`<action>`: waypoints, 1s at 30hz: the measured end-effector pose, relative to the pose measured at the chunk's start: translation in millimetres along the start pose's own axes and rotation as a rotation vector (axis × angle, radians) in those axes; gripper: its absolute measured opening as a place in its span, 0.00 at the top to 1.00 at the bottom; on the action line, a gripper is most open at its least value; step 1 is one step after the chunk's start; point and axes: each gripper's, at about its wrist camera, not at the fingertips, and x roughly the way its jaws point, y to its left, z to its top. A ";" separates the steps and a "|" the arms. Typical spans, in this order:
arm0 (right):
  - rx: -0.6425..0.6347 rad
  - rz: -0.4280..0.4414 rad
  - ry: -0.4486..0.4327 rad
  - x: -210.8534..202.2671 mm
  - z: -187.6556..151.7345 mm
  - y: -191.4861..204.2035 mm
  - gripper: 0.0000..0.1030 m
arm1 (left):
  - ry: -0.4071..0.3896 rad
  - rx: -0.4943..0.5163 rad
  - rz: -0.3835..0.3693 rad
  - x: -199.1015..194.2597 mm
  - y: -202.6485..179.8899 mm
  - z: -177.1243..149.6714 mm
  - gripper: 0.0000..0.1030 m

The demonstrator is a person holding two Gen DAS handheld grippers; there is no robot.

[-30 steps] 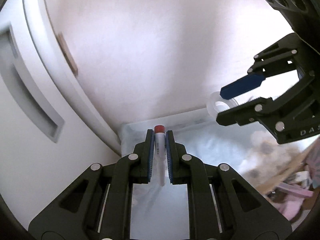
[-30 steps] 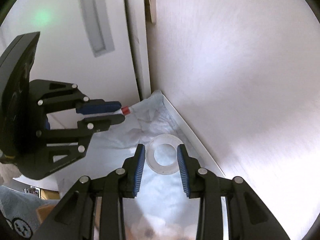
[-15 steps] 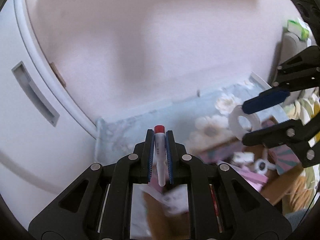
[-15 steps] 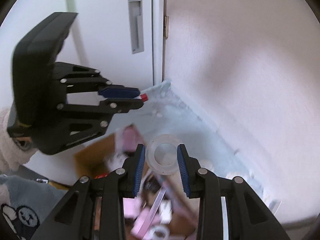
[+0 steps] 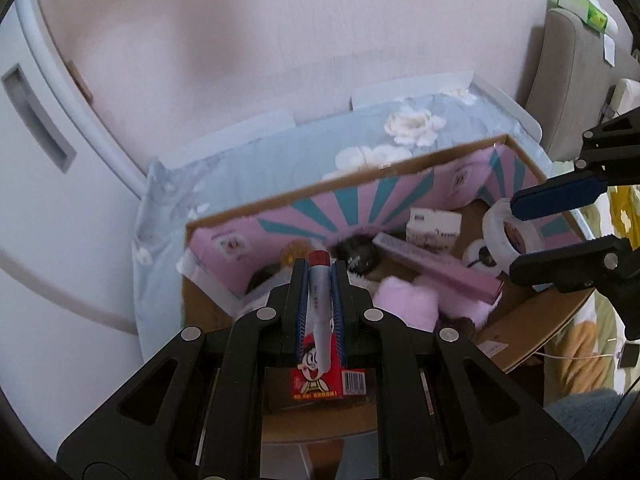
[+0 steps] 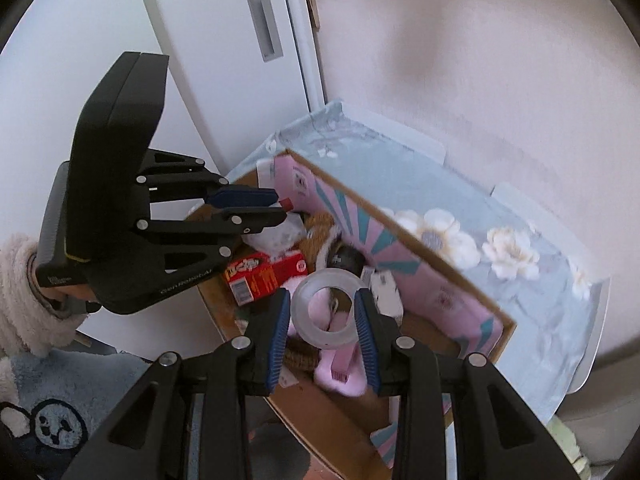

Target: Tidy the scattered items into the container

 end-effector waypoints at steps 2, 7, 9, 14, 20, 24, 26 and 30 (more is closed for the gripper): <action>-0.017 -0.016 0.023 8.2 -4.0 3.2 0.70 | 0.014 -0.009 -0.014 1.5 1.8 -3.7 0.74; 0.004 -0.080 0.104 25.7 -12.6 9.2 0.29 | -0.020 -0.029 0.016 -6.9 0.0 -4.7 0.00; 0.039 -0.089 0.089 26.0 -15.2 6.7 0.24 | -0.016 -0.024 0.013 -10.0 -3.0 -2.4 0.00; 0.140 -0.147 0.073 26.2 -17.3 -4.5 0.22 | 0.006 -0.038 0.004 -10.5 -3.8 2.2 0.00; 0.221 -0.200 0.043 13.7 -17.3 -10.5 0.22 | 0.014 -0.102 0.004 -16.4 9.9 8.2 0.00; 0.294 -0.258 0.045 0.2 -13.6 -12.2 0.22 | -0.001 -0.125 0.053 -33.7 13.3 14.3 0.00; 0.341 -0.302 0.050 -6.8 -10.4 -12.9 0.22 | -0.006 -0.147 0.070 -42.6 18.2 18.6 0.00; 0.478 -0.296 0.009 -29.0 -4.2 -13.1 0.22 | 0.013 -0.190 0.093 -54.5 27.2 23.8 0.00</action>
